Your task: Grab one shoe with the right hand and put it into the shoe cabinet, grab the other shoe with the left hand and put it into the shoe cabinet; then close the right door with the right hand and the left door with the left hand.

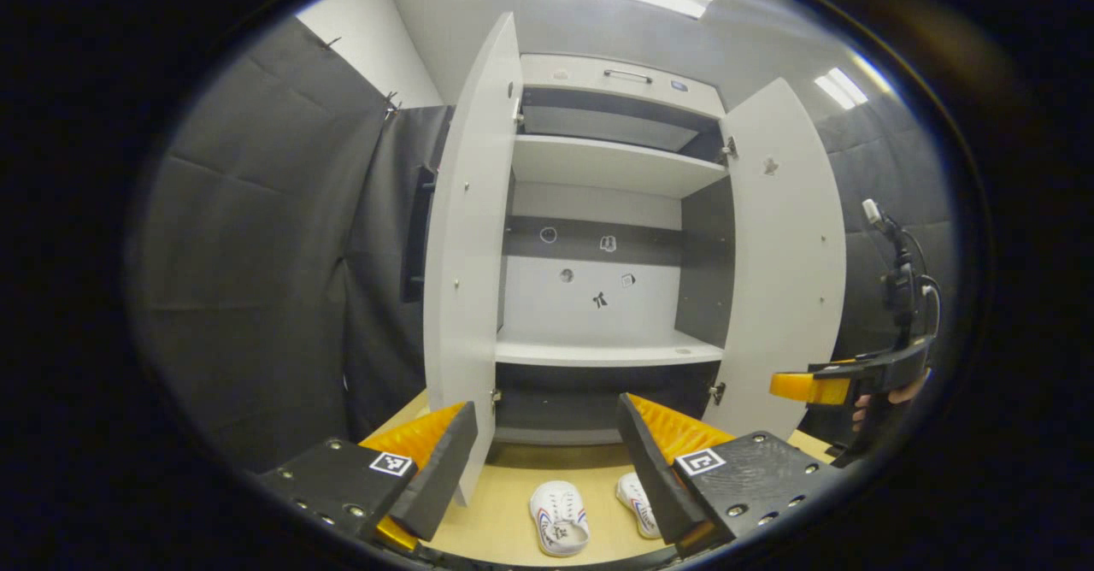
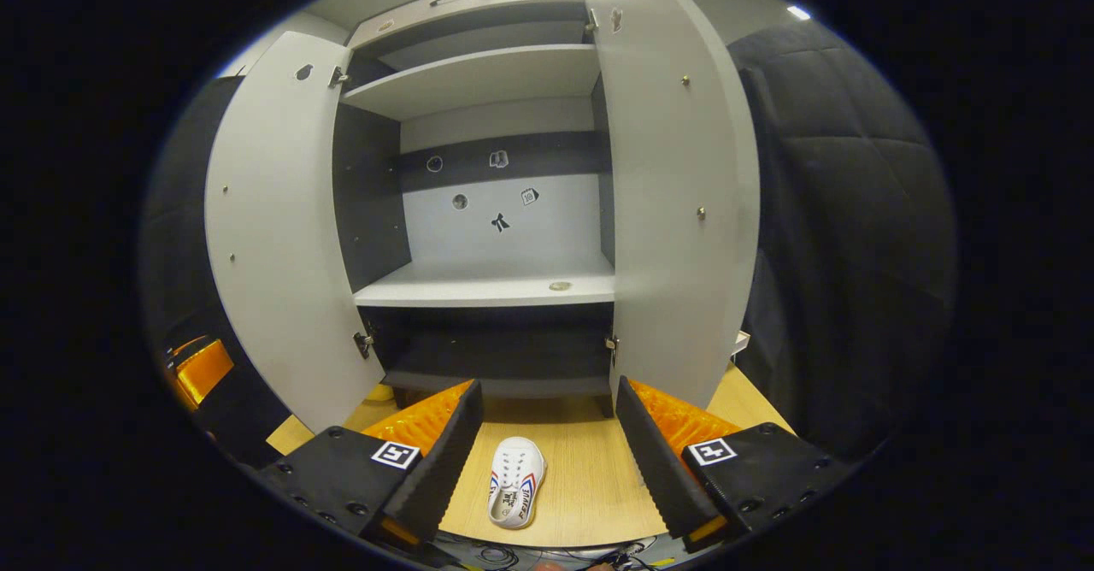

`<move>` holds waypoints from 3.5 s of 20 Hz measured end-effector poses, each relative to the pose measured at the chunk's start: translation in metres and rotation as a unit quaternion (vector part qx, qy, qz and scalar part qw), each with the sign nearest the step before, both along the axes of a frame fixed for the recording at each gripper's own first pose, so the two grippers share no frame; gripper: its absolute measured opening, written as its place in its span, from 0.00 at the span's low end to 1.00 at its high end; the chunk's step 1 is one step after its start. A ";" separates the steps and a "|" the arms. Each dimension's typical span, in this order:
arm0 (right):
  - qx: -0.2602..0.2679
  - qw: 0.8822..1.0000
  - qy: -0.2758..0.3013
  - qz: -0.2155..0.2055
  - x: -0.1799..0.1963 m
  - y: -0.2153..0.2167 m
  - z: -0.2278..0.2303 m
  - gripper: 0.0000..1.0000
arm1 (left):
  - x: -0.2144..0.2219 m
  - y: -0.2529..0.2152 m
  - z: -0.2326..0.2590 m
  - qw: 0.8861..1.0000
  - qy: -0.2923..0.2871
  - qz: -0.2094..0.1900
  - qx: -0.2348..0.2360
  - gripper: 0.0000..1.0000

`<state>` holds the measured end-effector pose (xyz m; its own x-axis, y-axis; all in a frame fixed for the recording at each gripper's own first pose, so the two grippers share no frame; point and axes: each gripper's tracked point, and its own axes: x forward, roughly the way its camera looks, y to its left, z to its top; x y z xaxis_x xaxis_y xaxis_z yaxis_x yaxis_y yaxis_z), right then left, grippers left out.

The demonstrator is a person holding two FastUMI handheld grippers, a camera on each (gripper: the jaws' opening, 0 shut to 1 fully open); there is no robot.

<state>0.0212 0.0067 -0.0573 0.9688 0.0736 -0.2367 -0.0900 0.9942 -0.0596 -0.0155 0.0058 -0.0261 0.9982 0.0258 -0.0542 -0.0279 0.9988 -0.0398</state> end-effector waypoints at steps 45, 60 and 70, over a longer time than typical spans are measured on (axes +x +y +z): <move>-0.222 0.929 0.295 -0.016 0.087 0.059 -0.338 0.17 | -0.069 0.054 -0.074 0.991 0.099 0.073 -0.047 0.94; -0.111 0.963 0.245 0.008 0.049 0.019 -0.250 0.01 | -0.070 0.000 -0.068 0.997 0.082 -0.005 -0.003 0.96; -0.033 0.993 0.106 0.034 0.035 0.042 -0.098 0.01 | -0.041 -0.037 -0.058 0.994 0.077 -0.071 0.014 0.96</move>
<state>0.0563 0.0482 -0.1552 0.8902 0.1140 -0.4411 -0.1733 0.9801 -0.0963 -0.0567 -0.0316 -0.0841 0.9719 -0.1109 -0.2074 0.1096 0.9938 -0.0179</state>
